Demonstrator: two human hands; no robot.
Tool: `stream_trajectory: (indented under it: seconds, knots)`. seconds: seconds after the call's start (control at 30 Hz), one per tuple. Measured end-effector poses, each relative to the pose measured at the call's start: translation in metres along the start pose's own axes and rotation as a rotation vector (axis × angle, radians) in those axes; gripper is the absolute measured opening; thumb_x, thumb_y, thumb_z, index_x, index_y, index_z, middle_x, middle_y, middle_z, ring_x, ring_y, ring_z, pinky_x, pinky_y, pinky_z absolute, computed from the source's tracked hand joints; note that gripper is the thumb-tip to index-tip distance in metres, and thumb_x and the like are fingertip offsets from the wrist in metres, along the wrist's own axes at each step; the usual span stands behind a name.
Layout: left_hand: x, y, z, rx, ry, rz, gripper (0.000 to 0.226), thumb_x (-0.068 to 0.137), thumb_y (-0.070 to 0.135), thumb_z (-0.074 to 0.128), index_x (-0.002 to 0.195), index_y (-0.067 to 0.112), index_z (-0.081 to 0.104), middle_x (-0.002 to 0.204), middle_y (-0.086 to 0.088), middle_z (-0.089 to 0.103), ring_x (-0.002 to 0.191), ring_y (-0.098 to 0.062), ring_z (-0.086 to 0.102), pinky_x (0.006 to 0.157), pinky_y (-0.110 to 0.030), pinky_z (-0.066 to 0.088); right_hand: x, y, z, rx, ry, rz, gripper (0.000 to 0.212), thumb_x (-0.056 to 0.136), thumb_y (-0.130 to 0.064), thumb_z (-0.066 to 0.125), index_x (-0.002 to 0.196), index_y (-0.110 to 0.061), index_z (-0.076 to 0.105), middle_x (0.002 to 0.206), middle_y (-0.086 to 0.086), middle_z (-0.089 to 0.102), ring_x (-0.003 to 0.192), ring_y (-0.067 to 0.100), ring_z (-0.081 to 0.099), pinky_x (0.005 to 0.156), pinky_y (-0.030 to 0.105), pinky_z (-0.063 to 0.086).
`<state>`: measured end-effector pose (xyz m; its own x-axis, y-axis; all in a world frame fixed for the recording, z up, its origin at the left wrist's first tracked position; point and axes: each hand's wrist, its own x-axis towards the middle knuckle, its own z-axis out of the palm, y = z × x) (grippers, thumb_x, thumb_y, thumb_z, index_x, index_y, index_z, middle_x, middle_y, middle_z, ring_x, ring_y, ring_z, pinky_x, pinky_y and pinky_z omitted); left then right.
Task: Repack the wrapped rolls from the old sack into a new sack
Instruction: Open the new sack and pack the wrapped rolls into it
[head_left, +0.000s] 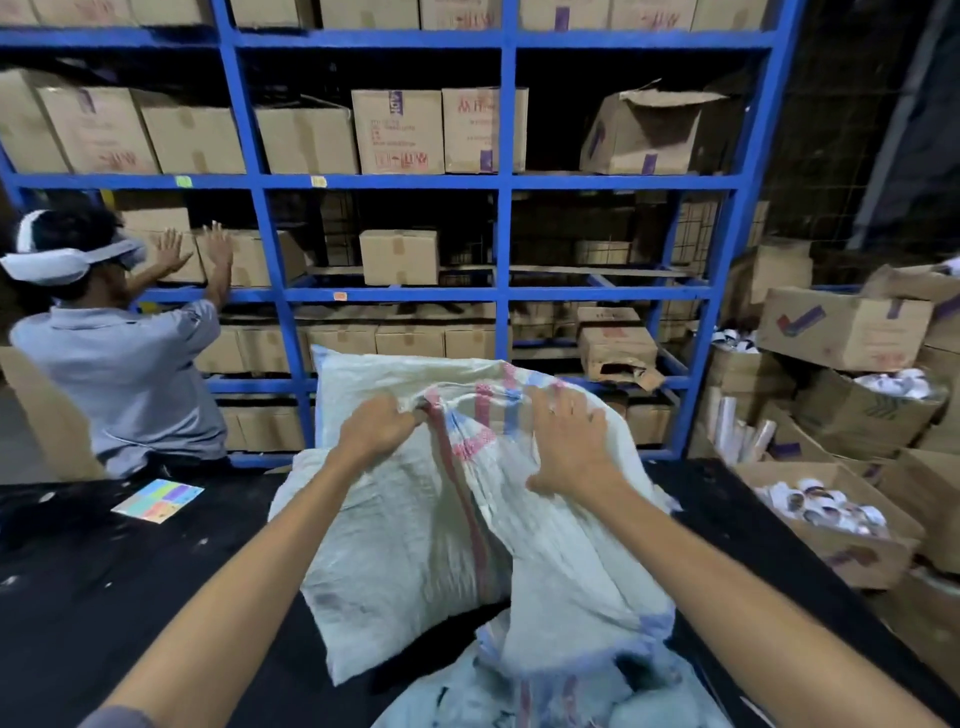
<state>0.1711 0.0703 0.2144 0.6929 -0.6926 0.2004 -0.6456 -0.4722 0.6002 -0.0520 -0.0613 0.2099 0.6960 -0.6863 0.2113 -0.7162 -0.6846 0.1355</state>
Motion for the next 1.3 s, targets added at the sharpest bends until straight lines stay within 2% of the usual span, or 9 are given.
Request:
stream_trajectory:
  seconds: [0.2,0.33,0.4,0.47,0.57,0.7,0.93,1.07,1.3]
  knots:
    - [-0.008,0.023,-0.015,0.311,0.175,0.024,0.062,0.084,0.072,0.055,0.073,0.011,0.055,0.081,-0.006,0.065,0.087,-0.031,0.065,0.073,-0.037,0.046,-0.015,0.002,0.054,0.403,-0.127,0.305,0.043,0.099,-0.029,0.046,0.14,-0.017,0.046,0.135,0.01,0.057,0.125,0.033,0.053,0.105,0.048,0.037]
    - [-0.003,0.008,-0.046,0.835,0.107,0.116,0.076,0.078,0.084,0.046,0.085,0.012,0.067,0.091,-0.009,0.067,0.103,-0.028,0.057,0.09,-0.04,0.04,0.006,0.056,0.007,0.67,-0.296,0.095,0.038,0.105,-0.032,0.047,0.131,-0.007,0.058,0.121,0.012,0.064,0.106,0.026,0.063,0.086,0.031,0.049]
    - [0.006,0.002,-0.075,0.598,-0.122,0.115,0.078,0.07,0.085,0.048,0.076,0.009,0.062,0.077,-0.007,0.062,0.074,-0.024,0.055,0.063,-0.031,0.041,0.019,0.088,-0.045,0.667,-0.428,-0.004,0.039,0.093,-0.052,0.062,0.088,-0.013,0.065,0.077,0.003,0.058,0.062,0.017,0.052,0.055,0.027,0.041]
    - [0.014,0.004,-0.108,0.349,-0.241,0.18,0.08,0.057,0.092,0.051,0.067,0.013,0.058,0.062,0.003,0.056,0.059,-0.018,0.051,0.052,-0.028,0.034,0.031,0.116,-0.094,0.594,-0.408,-0.047,0.062,0.076,-0.071,0.07,0.083,-0.01,0.065,0.085,0.007,0.059,0.069,0.022,0.054,0.063,0.031,0.044]
    - [0.021,0.013,-0.148,0.435,-0.256,0.252,0.079,0.059,0.084,0.07,0.081,0.009,0.06,0.067,0.003,0.051,0.061,-0.017,0.049,0.056,-0.029,0.033,0.046,0.138,-0.14,0.358,-0.208,-0.072,0.091,0.063,-0.084,0.062,0.096,0.0,0.068,0.097,0.009,0.066,0.081,0.008,0.06,0.08,0.037,0.041]
    - [0.026,0.01,-0.151,0.677,-0.008,0.168,0.052,0.082,0.056,0.072,0.082,0.007,0.055,0.092,-0.016,0.065,0.072,-0.026,0.052,0.061,-0.034,0.041,0.047,0.133,-0.128,0.081,0.058,0.245,0.053,0.091,-0.061,0.057,0.108,-0.011,0.06,0.103,0.009,0.064,0.086,0.029,0.057,0.075,0.038,0.047]
    - [0.01,0.074,-0.187,0.065,0.675,0.03,0.024,0.089,0.021,0.051,0.099,0.003,0.063,0.105,-0.023,0.066,0.099,-0.042,0.063,0.077,-0.043,0.051,0.03,0.106,-0.152,0.509,0.738,0.388,0.019,0.097,-0.017,0.05,0.111,-0.007,0.059,0.099,0.022,0.065,0.092,0.039,0.062,0.068,0.037,0.04]
    - [-0.023,0.065,-0.162,0.327,1.166,0.27,0.02,0.078,0.003,0.05,0.097,0.004,0.058,0.094,-0.021,0.061,0.088,-0.038,0.058,0.081,-0.044,0.038,0.002,0.076,-0.122,0.672,1.274,0.276,0.041,0.073,0.005,0.046,0.113,-0.004,0.055,0.101,0.017,0.062,0.097,0.035,0.055,0.08,0.043,0.042]
    - [-0.086,-0.043,-0.063,0.414,-0.265,0.014,0.088,0.076,0.057,0.078,0.14,0.01,0.04,0.138,-0.003,0.05,0.127,-0.026,0.048,0.101,-0.035,0.041,-0.036,0.078,0.007,0.575,-0.226,-0.032,0.057,0.091,-0.05,0.058,0.133,-0.013,0.059,0.126,0.014,0.066,0.108,0.029,0.062,0.085,0.033,0.045]
